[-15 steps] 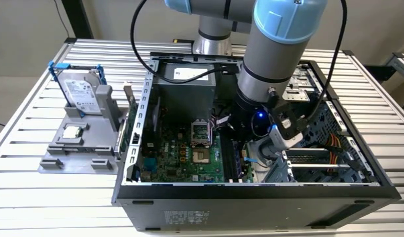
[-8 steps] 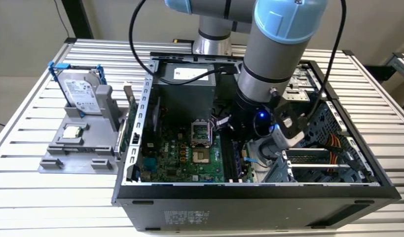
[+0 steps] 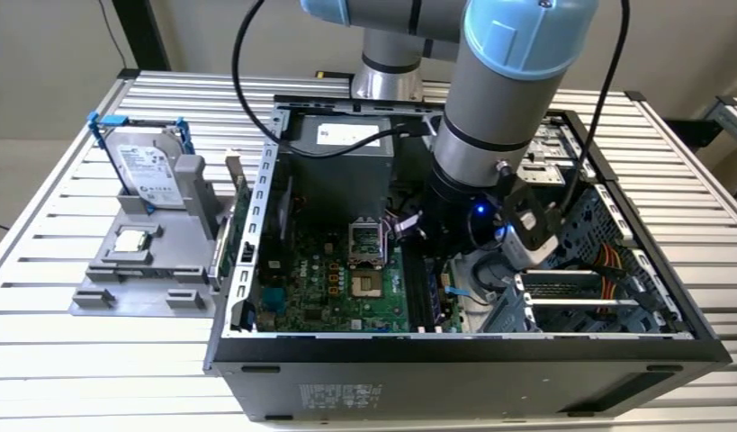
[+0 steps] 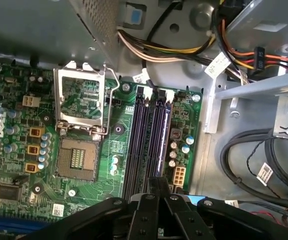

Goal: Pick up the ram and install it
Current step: 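Insert the ram into the slot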

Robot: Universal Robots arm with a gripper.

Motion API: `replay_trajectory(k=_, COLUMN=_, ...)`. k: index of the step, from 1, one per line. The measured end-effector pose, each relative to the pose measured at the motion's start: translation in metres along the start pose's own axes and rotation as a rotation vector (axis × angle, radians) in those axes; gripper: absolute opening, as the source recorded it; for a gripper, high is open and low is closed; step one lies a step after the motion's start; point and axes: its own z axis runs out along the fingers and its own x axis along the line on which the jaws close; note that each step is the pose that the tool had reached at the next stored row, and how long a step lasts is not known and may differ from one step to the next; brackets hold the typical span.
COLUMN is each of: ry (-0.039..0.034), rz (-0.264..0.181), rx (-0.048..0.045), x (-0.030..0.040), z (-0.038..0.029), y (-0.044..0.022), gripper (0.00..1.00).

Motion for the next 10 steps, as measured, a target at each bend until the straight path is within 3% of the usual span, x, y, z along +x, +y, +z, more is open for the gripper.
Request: replay_trajectory(k=10, ry=0.0009, rz=-0.075, rx=-0.0017, x=-0.0002, z=0.0, y=0.0001, gripper=0.0)
